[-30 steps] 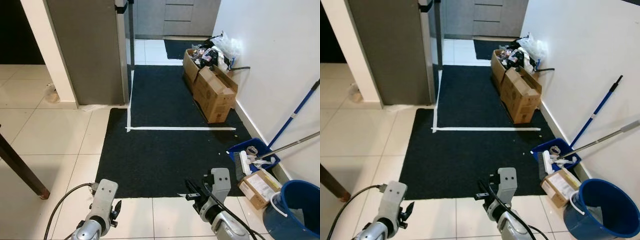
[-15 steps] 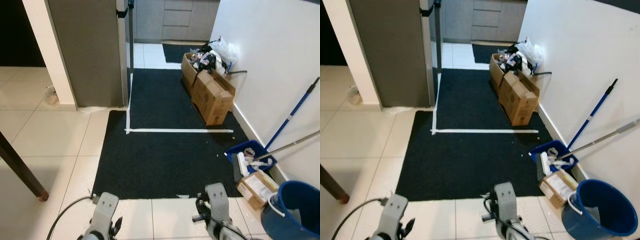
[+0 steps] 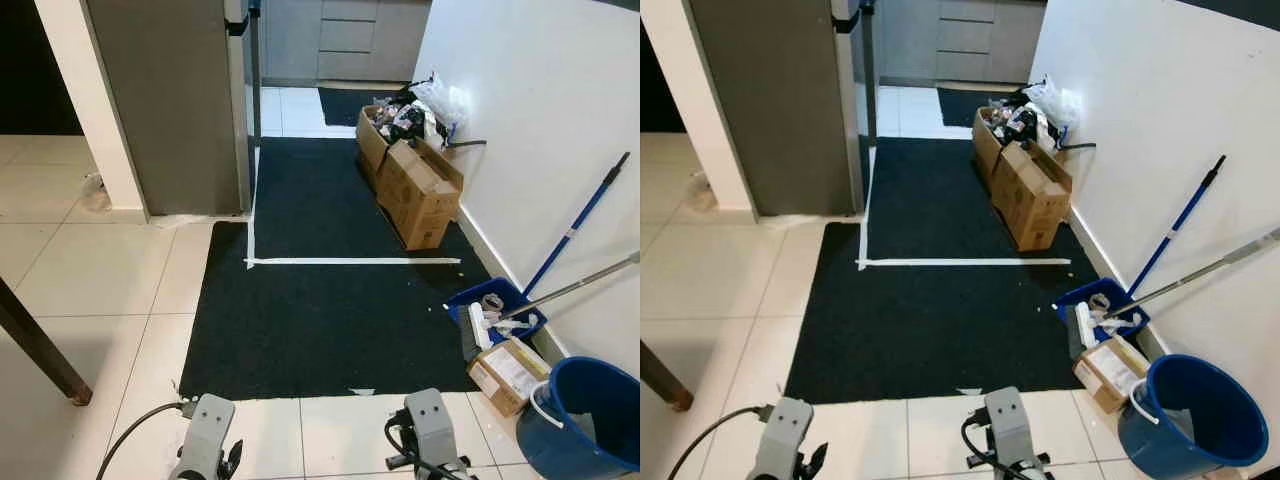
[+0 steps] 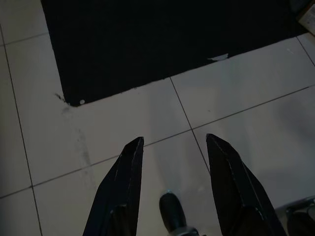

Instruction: Setting the table

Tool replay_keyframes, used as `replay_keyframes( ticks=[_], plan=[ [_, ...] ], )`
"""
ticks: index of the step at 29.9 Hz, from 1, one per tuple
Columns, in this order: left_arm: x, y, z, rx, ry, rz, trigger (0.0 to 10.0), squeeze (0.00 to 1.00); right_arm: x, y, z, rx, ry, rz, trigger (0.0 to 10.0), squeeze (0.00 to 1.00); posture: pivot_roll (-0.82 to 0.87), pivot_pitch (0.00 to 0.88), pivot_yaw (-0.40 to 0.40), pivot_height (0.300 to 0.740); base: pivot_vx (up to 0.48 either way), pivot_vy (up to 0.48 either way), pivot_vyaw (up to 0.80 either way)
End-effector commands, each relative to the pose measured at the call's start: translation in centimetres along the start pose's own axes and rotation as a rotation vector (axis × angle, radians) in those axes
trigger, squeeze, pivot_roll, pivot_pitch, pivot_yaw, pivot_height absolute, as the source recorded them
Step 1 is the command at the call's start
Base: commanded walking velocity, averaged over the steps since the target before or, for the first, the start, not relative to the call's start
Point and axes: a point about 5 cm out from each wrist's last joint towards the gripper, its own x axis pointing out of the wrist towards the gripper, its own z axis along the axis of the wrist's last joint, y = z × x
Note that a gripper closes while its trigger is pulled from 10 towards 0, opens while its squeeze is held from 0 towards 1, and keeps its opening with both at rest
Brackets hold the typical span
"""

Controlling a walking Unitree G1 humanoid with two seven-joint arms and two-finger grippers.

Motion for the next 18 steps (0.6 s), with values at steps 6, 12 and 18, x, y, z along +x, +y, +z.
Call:
replay_keyframes(
  ticks=[6,12,18],
  plan=[
    [-0.44,-0.47,-0.98,0.022,0.021,-0.019,10.0,0.0,-0.18,-0.9,-0.14,0.004,-0.002,-0.015,10.0,0.0,-0.01,0.096,0.031,0.74,0.0,0.0,0.0],
    [-0.32,-0.76,-1.3,0.035,0.032,-0.038,10.0,0.0,-0.01,-0.87,0.17,0.005,-0.022,-0.002,10.0,0.0,-0.02,0.099,0.036,0.74,0.0,0.0,0.0],
    [-0.28,-0.6,-1.28,0.051,0.034,-0.021,10.0,0.0,0.14,-0.69,0.43,-0.003,-0.03,0.011,10.0,0.0,-0.02,0.093,0.038,0.74,0.0,0.0,0.0]
  ],
)
